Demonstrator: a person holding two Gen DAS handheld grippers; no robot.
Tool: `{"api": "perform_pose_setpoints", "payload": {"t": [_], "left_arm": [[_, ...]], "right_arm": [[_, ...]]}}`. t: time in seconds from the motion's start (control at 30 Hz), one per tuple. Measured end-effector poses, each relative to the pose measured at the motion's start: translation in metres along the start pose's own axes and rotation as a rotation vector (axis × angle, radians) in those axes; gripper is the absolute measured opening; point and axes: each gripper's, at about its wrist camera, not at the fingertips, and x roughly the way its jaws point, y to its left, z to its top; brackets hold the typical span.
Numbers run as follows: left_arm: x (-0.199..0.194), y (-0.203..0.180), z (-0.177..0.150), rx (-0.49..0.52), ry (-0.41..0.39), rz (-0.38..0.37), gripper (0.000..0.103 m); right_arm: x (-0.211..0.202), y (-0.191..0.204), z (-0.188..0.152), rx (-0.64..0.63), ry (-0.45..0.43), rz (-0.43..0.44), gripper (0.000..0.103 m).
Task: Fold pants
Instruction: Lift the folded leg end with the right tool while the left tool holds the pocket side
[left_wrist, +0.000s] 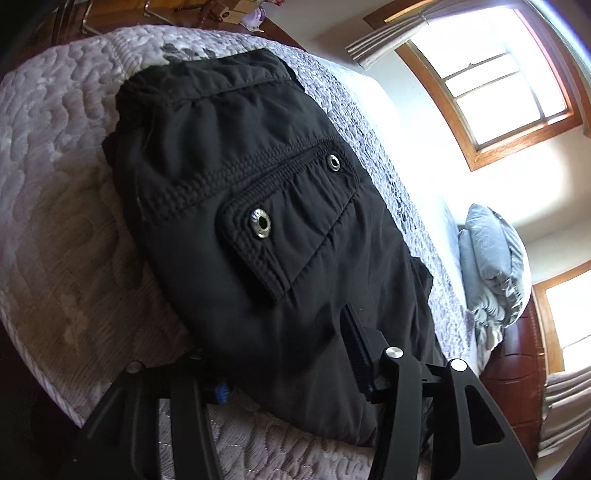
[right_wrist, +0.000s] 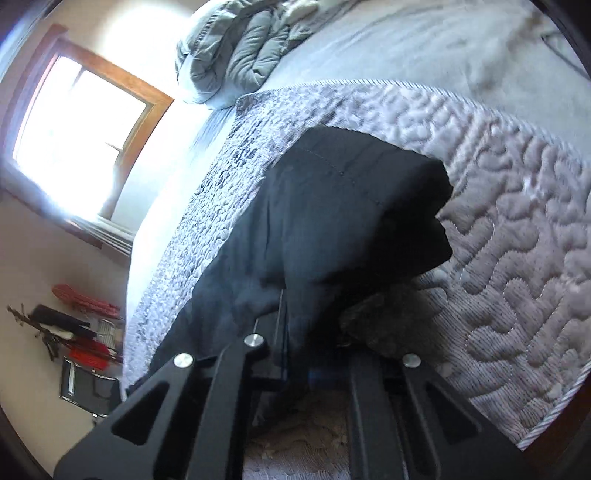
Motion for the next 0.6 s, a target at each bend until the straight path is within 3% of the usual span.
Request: {"api": "perform_pose_setpoints", "payload": {"t": [0.1, 0.2, 0.4, 0.6], "left_arm": [[0.000, 0.002, 0.001, 0.016, 0.005, 0.012, 0.051], [0.001, 0.001, 0.002, 0.025, 0.008, 0.013, 0.051], [0.004, -0.003, 0.002, 0.034, 0.006, 0.013, 0.051], [0.006, -0.002, 0.002, 0.030, 0.013, 0.007, 0.051]], "right_arm": [[-0.011, 0.046, -0.005, -0.204, -0.051, -0.107, 0.005], [-0.018, 0.094, -0.016, -0.397, -0.092, -0.154, 0.005], [-0.015, 0.176, -0.050, -0.681, -0.079, -0.081, 0.005], [0.013, 0.229, -0.101, -0.939, -0.003, -0.084, 0.005]]}}
